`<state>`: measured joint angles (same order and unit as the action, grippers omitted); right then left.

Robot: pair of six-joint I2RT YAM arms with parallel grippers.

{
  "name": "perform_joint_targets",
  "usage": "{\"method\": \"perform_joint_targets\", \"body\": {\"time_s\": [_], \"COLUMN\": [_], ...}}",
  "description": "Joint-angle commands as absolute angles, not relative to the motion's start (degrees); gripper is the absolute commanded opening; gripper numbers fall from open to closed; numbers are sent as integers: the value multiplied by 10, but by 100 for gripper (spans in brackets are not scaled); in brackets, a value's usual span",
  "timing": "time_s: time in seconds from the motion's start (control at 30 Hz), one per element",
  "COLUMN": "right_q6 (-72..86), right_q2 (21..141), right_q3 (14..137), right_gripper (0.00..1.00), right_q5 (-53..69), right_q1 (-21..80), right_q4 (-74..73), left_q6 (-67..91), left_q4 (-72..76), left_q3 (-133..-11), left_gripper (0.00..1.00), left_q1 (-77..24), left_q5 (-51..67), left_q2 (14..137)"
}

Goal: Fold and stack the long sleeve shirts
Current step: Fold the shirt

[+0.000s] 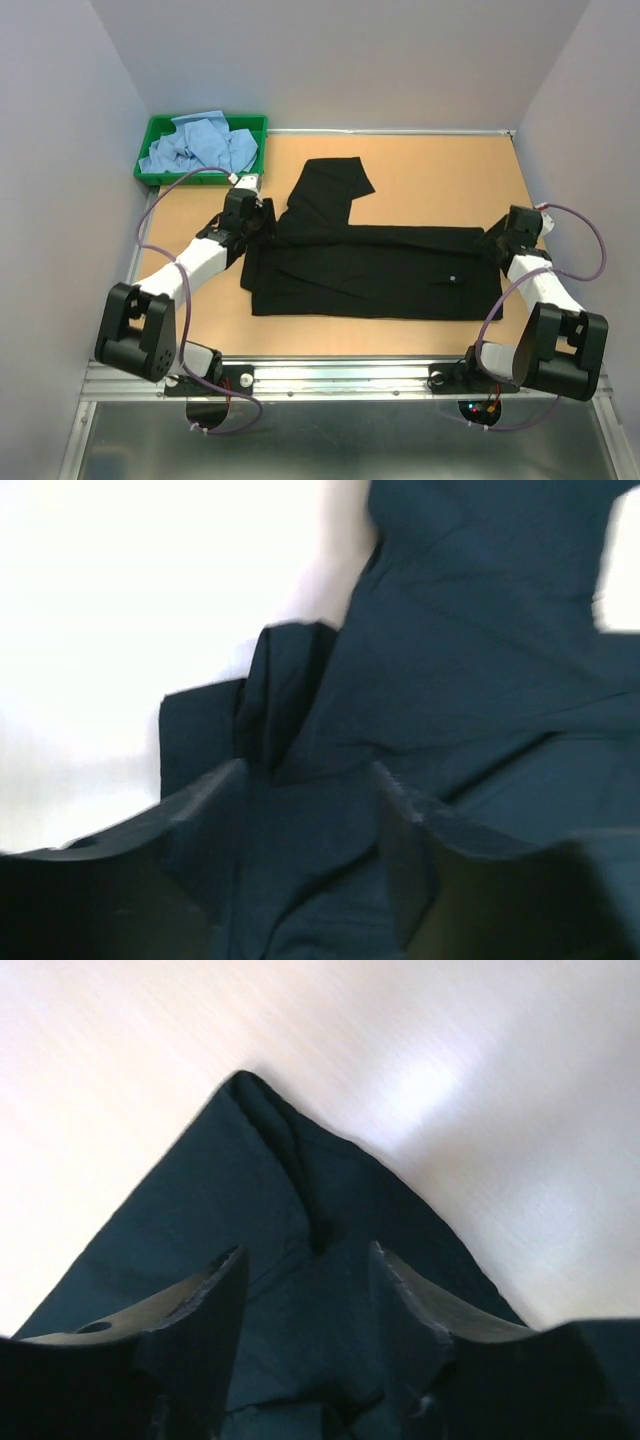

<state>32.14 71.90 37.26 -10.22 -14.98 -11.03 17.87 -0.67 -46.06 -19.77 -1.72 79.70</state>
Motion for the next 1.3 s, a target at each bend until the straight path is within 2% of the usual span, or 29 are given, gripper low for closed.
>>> {"method": "perform_joint_targets", "body": {"time_s": [0.0,0.07,0.1,0.5,0.73,1.03,1.27], "right_q6": [289,258,250,190,190,205,211], "right_q2": [708,721,733,851,910,887,850], "right_q3": [415,433,441,530,532,448,420], "right_gripper": [61,62,62,61,61,61,61], "right_q5": [-65,-26,-17,-24,-40,-50,-48], "right_q1": [-151,-142,-136,45,100,118,117], "right_q4": [-88,-89,-89,-95,-94,-100,-116], "left_q6": [192,188,188,199,205,197,183], "left_q4": [10,17,18,27,28,36,50], "left_q3": [-456,-459,-464,-576,-592,-564,-619], "left_gripper": [77,84,85,86,86,86,86], "left_q1": [-198,-198,-198,-198,-200,-200,-200], "left_q5": [-22,-23,-25,-16,-3,-4,-10], "left_q2": [740,734,741,875,900,862,897]}}
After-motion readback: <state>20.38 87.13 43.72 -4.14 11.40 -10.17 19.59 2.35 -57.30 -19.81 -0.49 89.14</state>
